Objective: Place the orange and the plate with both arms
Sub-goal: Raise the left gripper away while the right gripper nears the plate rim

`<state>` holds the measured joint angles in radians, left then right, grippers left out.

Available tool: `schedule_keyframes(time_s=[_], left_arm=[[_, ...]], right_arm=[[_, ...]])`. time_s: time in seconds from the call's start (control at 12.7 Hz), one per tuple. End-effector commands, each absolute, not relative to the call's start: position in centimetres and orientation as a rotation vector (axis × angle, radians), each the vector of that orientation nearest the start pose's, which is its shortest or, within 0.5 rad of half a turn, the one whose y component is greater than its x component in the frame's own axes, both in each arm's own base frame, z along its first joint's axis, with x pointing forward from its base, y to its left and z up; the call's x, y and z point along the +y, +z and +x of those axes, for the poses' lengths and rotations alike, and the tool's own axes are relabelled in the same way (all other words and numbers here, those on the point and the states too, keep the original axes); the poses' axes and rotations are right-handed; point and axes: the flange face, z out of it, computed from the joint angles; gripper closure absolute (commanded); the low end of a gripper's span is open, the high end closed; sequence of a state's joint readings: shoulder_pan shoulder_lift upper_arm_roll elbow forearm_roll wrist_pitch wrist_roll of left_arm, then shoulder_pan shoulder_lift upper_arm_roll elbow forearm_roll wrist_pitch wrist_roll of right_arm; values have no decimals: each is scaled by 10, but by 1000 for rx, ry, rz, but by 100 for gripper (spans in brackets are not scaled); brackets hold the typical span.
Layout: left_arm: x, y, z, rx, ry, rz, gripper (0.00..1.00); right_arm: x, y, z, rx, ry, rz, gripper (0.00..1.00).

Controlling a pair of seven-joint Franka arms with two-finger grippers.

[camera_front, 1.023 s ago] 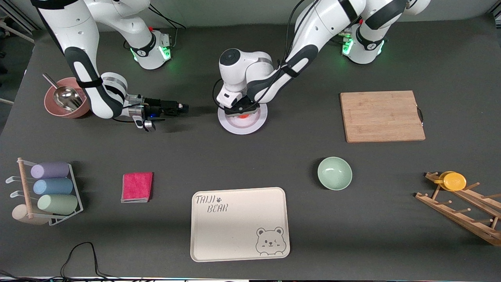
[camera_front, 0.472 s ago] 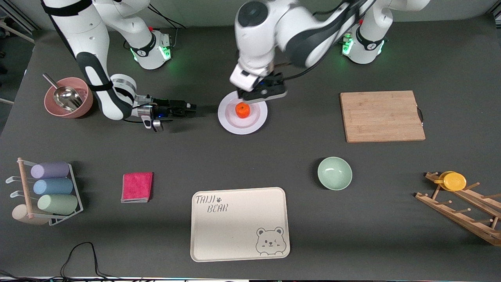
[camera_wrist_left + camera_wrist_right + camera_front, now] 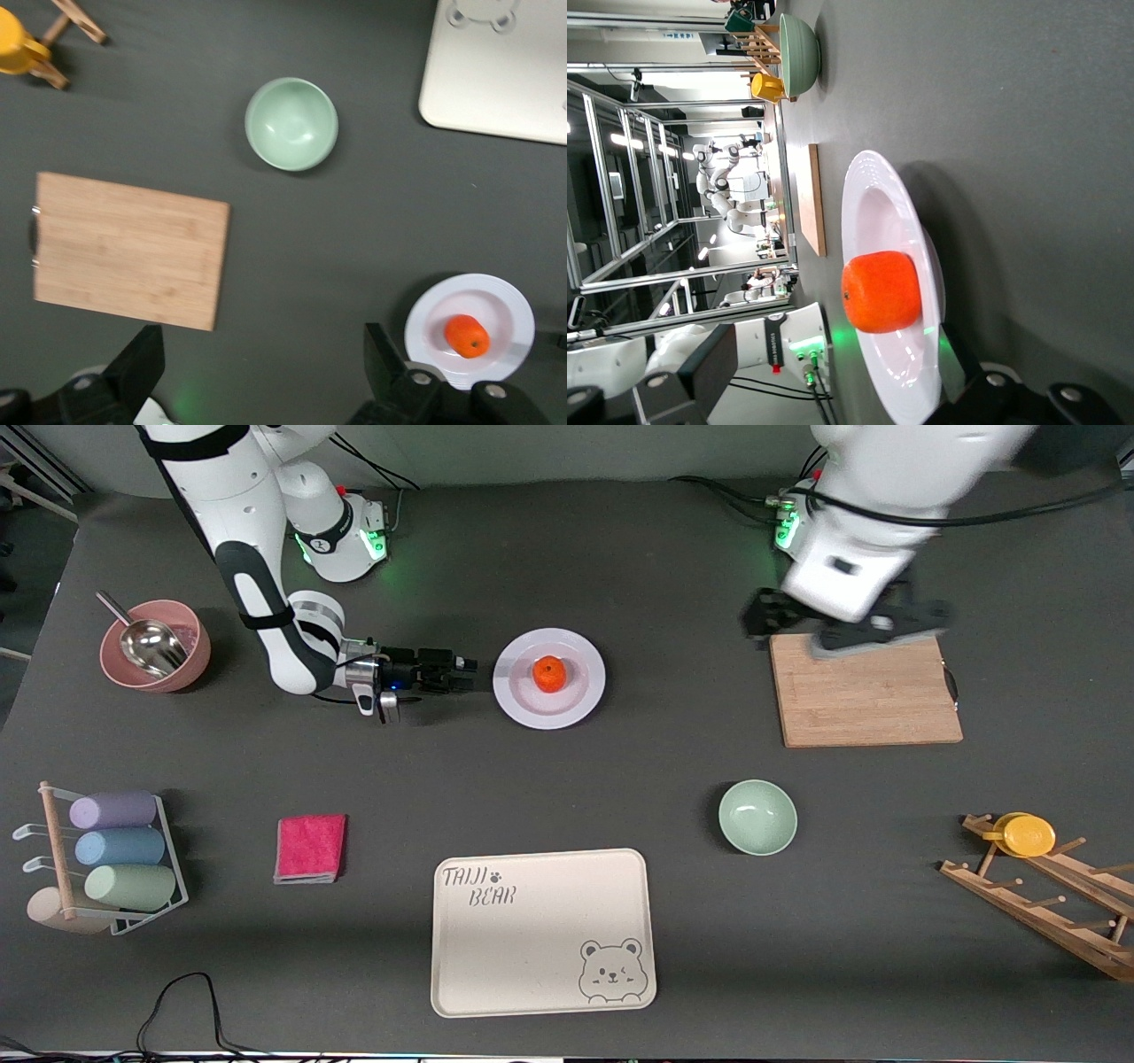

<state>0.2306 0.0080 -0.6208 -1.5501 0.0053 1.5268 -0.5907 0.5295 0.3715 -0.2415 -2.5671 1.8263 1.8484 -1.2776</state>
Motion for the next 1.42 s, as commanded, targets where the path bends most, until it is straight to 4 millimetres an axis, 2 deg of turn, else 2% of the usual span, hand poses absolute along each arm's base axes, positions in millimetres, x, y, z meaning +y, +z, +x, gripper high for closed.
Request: schedule_keyframes(time_s=[0.0, 0.08, 0.24, 0.39, 0.55, 0.71, 0.94, 1.02, 1.18, 1.34], left_arm=[[-135, 646, 525, -256, 45, -3150, 0], [-113, 647, 529, -236, 50, -3150, 0], [-87, 648, 536, -236, 38, -3155, 0], [-44, 650, 542, -210, 9, -3166, 0], [-16, 652, 543, -191, -1, -3176, 0], [4, 655, 542, -166, -19, -3181, 0], [15, 654, 547, -136, -46, -3180, 0], [16, 653, 548, -83, -47, -3175, 0], [21, 654, 551, -49, -77, -3174, 0], [13, 655, 551, -28, -93, -3164, 0]], right_arm=[[176, 118, 361, 13, -27, -1884, 0], [179, 111, 357, -2, -29, -1891, 0], [192, 102, 348, -17, -72, -1891, 0], [198, 100, 345, -13, -74, -1885, 0], [213, 100, 339, -5, -80, -1869, 0], [222, 99, 336, 0, -101, -1865, 3], [230, 99, 333, -9, -109, -1862, 7], [230, 98, 333, -24, -124, -1869, 13], [230, 96, 331, -63, -155, -1875, 35], [230, 95, 331, -85, -169, -1884, 68]])
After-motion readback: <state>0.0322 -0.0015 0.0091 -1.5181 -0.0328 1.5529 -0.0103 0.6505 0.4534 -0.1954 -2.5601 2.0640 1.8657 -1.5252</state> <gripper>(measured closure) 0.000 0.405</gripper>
